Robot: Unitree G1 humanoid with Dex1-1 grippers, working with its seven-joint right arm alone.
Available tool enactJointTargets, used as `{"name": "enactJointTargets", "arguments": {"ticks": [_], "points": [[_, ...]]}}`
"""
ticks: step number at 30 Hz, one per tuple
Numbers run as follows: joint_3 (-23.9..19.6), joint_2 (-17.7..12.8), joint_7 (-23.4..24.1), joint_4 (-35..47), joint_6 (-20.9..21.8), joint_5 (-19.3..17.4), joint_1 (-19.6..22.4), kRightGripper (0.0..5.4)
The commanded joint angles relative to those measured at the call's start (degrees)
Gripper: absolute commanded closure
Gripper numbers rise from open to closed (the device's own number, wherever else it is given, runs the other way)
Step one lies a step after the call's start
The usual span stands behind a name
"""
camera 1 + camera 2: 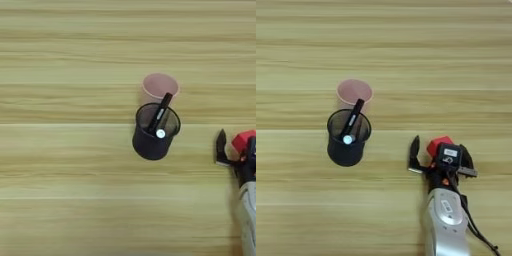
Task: Move the objects on the table
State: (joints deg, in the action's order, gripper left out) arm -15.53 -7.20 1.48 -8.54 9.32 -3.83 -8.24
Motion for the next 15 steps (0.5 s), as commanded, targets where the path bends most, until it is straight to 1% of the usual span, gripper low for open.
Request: {"name": "enactJointTargets", "arguments": {"ticks": [1, 5, 9, 15], "points": [[0.09, -0.81, -0.87, 3.93, 2.64, -0.4, 1.38, 0.03], [0.26, -0.26, -1.09, 6.36, 2.98, -0.25, 0.63, 0.03], [1.03, 0.35, -1.17, 10.61, 3.32, 0.23, -0.73, 0.03], [1.8, 0.77, -1.26, 14.32, 2.46, 0.38, -2.11, 0.03]]}}
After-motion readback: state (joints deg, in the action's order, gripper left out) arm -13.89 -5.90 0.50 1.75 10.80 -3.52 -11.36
